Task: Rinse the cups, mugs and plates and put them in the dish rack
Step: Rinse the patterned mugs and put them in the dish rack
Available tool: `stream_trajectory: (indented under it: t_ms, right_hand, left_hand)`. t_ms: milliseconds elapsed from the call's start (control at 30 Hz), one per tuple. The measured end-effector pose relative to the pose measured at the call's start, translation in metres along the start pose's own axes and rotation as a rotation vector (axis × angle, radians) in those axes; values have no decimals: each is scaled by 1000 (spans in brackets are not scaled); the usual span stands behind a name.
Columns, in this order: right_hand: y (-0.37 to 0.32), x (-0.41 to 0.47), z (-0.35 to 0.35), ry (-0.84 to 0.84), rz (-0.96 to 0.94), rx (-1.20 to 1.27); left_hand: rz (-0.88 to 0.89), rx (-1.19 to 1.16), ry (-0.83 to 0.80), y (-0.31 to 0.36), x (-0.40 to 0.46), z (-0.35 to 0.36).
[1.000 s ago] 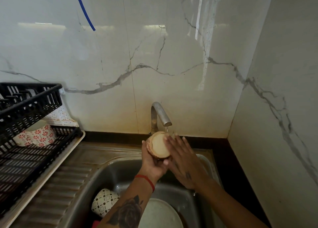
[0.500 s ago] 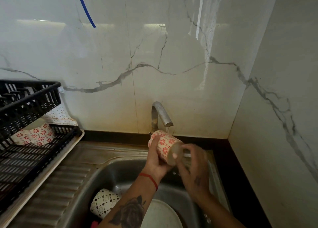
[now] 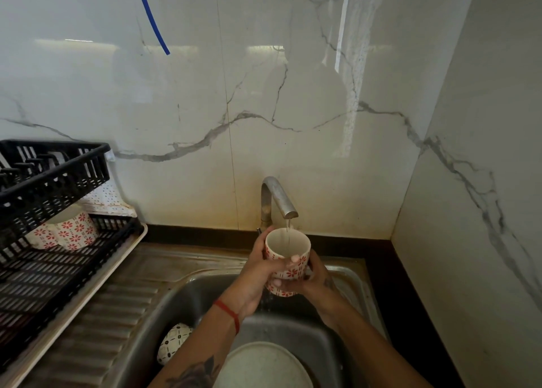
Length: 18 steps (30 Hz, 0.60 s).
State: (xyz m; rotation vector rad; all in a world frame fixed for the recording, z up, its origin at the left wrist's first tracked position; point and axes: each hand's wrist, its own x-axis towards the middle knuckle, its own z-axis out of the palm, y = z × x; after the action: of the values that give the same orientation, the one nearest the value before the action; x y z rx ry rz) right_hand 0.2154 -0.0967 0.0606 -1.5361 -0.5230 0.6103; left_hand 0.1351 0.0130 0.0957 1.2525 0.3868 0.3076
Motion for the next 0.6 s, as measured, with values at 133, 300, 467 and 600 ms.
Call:
stream_trajectory:
  t_ms: [133,300,467,600]
  right_hand:
    - [-1,0,1,35,-102,-73]
    - [-9,-3,-1,136,-414,-479]
    - [-33,-21,-11,310,-775,-1071]
    - [-45,-29,-14,361,-1010,-1476]
  left_hand:
    - [17,-85,17,6,-8,-11]
    - [-128,-396,187,-1,-5,-18]
    - [-368,-608,54,-16,7,-7]
    - [-417,-728,80,-24,11,11]
